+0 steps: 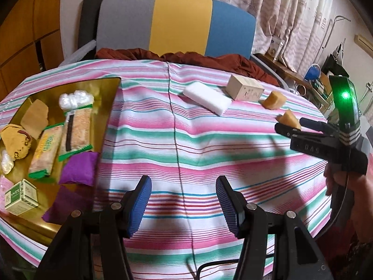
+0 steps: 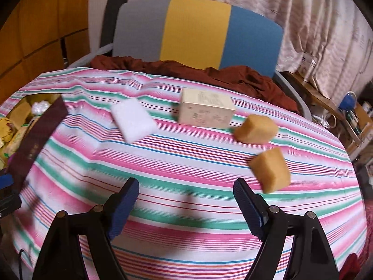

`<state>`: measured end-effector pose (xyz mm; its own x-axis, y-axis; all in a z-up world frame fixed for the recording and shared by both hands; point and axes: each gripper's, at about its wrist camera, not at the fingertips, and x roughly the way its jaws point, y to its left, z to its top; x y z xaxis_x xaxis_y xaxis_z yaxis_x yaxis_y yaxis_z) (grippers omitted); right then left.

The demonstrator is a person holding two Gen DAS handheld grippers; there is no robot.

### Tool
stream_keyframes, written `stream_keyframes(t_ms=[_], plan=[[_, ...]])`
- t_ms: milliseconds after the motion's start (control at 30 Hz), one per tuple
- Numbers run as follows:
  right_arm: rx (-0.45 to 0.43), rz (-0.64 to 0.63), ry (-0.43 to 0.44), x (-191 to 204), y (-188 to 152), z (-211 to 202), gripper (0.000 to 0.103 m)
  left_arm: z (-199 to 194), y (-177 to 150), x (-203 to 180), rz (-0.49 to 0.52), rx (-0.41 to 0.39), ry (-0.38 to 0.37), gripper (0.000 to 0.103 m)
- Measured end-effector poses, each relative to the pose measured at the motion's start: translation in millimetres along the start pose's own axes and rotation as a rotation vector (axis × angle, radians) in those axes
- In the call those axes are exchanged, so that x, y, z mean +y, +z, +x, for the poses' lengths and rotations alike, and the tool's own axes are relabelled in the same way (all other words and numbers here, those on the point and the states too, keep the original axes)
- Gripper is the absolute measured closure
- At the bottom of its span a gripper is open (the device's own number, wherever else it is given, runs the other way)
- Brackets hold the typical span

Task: Organize objects
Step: 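Move both grippers back over the table toward the tan sponges and white block, then grasp a tan sponge with the right gripper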

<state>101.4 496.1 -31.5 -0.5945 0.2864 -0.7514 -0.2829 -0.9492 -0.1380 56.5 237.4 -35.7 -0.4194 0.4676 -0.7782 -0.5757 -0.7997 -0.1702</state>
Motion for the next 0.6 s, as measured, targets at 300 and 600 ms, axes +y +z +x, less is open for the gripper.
stream_keyframes(t_ms=[300, 600], plan=[[-0.028, 0.051, -0.107, -80, 9, 19, 0.006, 13, 4, -4, -0.013, 0.039, 0.002, 0.045], [0.014, 0.165, -0.052, -145, 2, 71, 0.011, 39, 24, -15, -0.068, 0.074, -0.011, 0.045]])
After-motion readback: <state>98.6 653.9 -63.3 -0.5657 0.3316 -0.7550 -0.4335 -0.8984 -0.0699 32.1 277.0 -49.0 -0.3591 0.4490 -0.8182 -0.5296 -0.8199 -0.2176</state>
